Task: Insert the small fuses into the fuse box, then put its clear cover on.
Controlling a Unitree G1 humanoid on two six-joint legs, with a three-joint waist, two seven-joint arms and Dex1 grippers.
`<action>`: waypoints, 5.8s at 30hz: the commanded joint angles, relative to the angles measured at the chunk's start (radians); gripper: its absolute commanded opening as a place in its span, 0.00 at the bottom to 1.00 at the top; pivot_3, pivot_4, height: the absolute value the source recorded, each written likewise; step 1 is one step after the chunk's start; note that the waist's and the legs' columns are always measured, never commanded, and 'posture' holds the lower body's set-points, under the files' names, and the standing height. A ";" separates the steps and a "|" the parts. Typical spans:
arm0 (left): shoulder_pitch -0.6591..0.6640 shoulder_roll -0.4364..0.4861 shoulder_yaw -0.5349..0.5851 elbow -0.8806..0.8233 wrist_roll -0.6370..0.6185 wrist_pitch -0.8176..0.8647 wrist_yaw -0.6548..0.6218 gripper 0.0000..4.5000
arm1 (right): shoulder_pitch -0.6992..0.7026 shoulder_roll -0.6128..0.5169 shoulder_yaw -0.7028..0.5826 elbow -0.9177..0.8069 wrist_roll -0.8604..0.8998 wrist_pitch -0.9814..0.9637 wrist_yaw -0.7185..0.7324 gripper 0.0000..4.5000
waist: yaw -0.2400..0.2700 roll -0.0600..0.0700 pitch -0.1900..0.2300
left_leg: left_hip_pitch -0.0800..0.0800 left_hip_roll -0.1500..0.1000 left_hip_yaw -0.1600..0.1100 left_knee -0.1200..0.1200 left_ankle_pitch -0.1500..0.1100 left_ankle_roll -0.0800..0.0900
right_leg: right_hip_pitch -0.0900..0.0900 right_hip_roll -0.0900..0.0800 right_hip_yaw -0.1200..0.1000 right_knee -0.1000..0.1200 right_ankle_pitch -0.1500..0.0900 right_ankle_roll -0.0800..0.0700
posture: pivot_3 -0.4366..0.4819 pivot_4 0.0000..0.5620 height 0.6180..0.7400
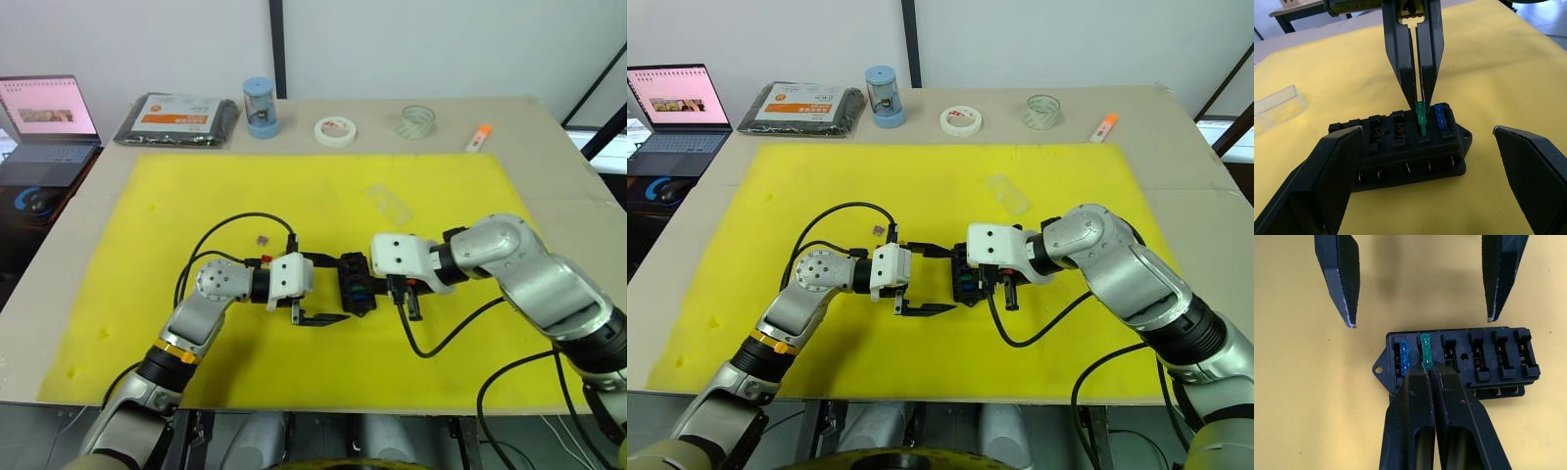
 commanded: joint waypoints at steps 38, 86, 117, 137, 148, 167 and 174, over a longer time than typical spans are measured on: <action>-0.006 0.001 0.002 -0.016 0.003 -0.007 0.024 1.00 | -0.022 0.031 0.011 0.060 -0.050 -0.050 -0.012 0.67 | 0.000 0.000 0.000 | 0.001 0.000 0.000 0.000 0.000 0.000 | 0.001 0.000 0.000 0.000 0.000 0.000 | 0.48 0.27 1.00; -0.025 -0.003 0.001 0.002 0.001 -0.006 0.013 1.00 | 0.057 -0.020 -0.101 0.019 0.093 -0.118 0.025 0.01 | 0.000 0.000 0.000 | 0.000 0.000 0.000 0.000 0.000 0.000 | 0.000 0.000 0.000 0.000 0.000 0.000 | 0.48 0.27 1.00; -0.001 0.023 -0.007 -0.029 0.010 -0.004 0.016 1.00 | 0.146 -0.021 -0.023 0.101 -0.030 -0.232 0.007 0.01 | 0.000 -0.001 -0.002 | 0.002 0.000 0.000 0.000 0.000 0.000 | 0.002 0.000 0.000 0.000 0.000 0.000 | 0.48 0.27 1.00; 0.011 0.324 0.337 -0.072 -0.183 0.280 0.016 1.00 | 0.320 0.045 -0.550 -0.008 0.230 -0.244 -0.182 0.42 | 0.000 0.000 0.000 | 0.000 0.000 -0.001 -0.001 0.000 0.000 | 0.000 0.001 0.000 0.000 0.000 0.000 | 0.48 0.27 1.00; 0.110 0.457 0.505 0.127 -0.121 0.189 0.075 1.00 | 0.547 0.069 -0.700 0.055 0.176 -0.371 -0.300 0.99 | 0.000 0.001 0.000 | 0.001 0.000 -0.001 -0.001 0.000 0.000 | 0.001 0.000 0.001 0.000 0.000 0.000 | 0.48 0.27 1.00; -0.140 0.480 0.545 0.141 -0.502 1.177 0.097 1.00 | 0.257 0.175 -0.452 -0.165 0.432 -0.180 -0.329 0.99 | -0.005 0.001 0.001 | 0.001 0.000 -0.001 -0.001 0.000 0.000 | 0.000 0.003 0.000 0.001 0.000 0.000 | 0.48 0.27 1.00; -0.332 0.394 0.658 0.472 -0.598 1.684 0.194 1.00 | 0.181 0.214 -0.372 -0.173 0.433 -0.147 -0.365 0.99 | -0.012 0.000 0.001 | 0.001 0.000 -0.001 0.000 0.000 0.000 | -0.001 0.005 0.000 0.003 0.000 0.000 | 0.48 0.27 1.00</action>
